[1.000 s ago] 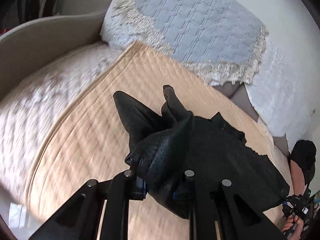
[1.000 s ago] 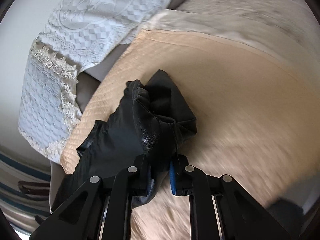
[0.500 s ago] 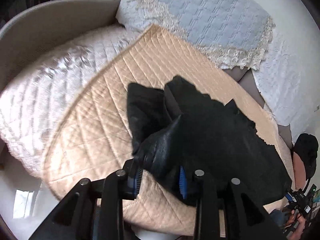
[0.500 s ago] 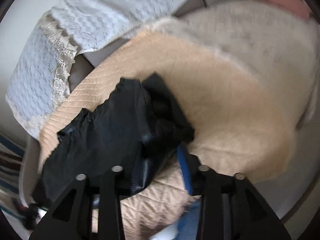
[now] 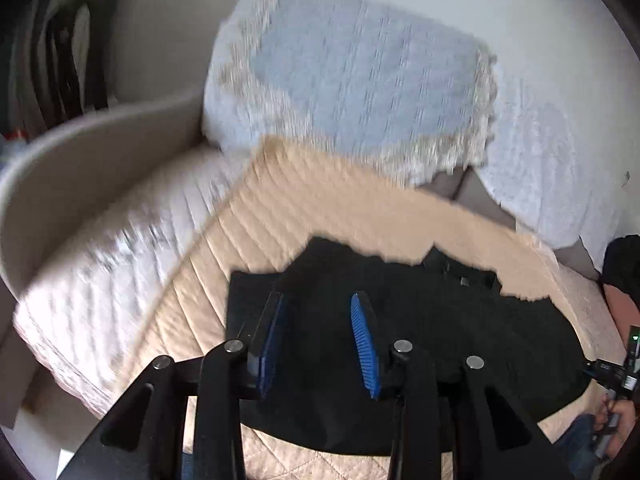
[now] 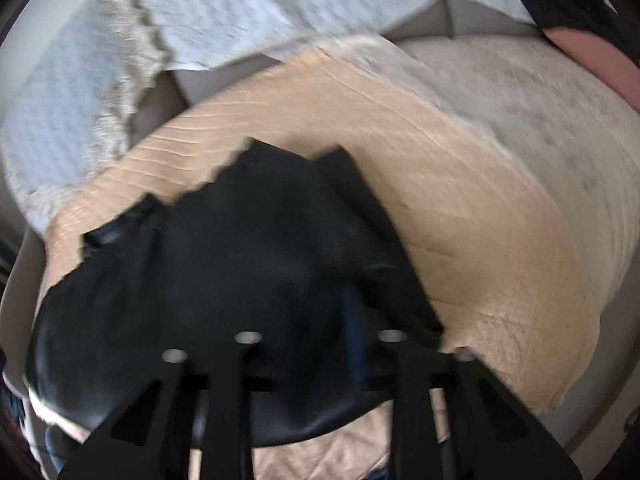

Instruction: Fold large clothes

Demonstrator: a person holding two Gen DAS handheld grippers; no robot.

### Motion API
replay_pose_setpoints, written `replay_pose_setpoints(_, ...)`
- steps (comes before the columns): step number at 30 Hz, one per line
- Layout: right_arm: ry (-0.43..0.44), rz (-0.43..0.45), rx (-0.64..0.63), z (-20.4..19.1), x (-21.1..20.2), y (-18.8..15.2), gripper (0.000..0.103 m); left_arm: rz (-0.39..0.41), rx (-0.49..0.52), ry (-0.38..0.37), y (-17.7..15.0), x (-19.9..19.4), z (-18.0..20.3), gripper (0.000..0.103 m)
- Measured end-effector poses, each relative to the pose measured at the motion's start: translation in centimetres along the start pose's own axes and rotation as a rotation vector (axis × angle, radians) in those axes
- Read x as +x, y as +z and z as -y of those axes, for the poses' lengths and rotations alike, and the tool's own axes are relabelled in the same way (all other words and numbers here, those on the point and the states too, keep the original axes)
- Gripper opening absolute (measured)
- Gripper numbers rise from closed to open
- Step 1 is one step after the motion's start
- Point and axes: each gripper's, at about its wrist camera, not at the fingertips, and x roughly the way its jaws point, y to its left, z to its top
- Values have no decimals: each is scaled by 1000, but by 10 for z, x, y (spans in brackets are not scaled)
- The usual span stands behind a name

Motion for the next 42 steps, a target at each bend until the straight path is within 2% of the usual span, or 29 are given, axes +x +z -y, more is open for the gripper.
replay_pose_setpoints(1,2,1,11,3,-1,-1,5,-48,-9,-9,-5,14,-4,36)
replay_pose_setpoints(3,12,1,28,8,-1,0,4,-121,2,22,-18,40,-11,36)
replay_pose_setpoints(5,6,-3,31,9,-1,-1,0,-155,21,48,-30,60,-19,30)
replay_pose_setpoints(6,0,-9,38,11,0,-1,0,-147,32,62,-33,64,-19,26)
replay_pose_setpoints(12,-65,-29,26,4,9,4,0,-171,36,93,-26,82,-15,26)
replay_pose_setpoints(14,-81,-14,-14,-4,1,7,0,-179,43,100,-25,80,-15,26)
replay_pose_setpoints(16,-53,23,-51,-13,-13,8,2,-176,42,100,-21,71,-12,26)
replay_pose_setpoints(18,-18,46,-108,-28,-23,9,5,-142,47,58,-15,55,-6,26)
replay_pose_setpoints(20,-2,53,-178,-45,-23,9,16,-113,61,17,-8,45,4,26)
replay_pose_setpoints(22,26,54,-237,-60,-15,8,23,-94,97,-31,-3,46,18,33)
replay_pose_setpoints(25,18,16,-203,-54,17,14,24,-132,150,-17,-4,75,31,36)
replay_pose_setpoints(28,33,-4,-113,-34,31,23,23,-213,128,27,-11,111,23,36)
replay_pose_setpoints(31,15,25,-144,-40,18,29,24,-196,118,27,-7,108,24,36)
replay_pose_setpoints(33,49,39,-194,-51,14,33,24,-172,118,11,0,101,32,36)
replay_pose_setpoints(36,44,31,-228,-58,28,40,24,-147,145,-6,11,105,42,36)
replay_pose_setpoints(39,24,-12,-171,-40,55,51,24,-170,146,52,13,130,35,36)
replay_pose_setpoints(40,43,-6,-152,-34,56,53,23,-177,138,57,12,138,29,36)
replay_pose_setpoints(42,58,13,-155,-30,56,54,23,-174,91,22,9,144,15,36)
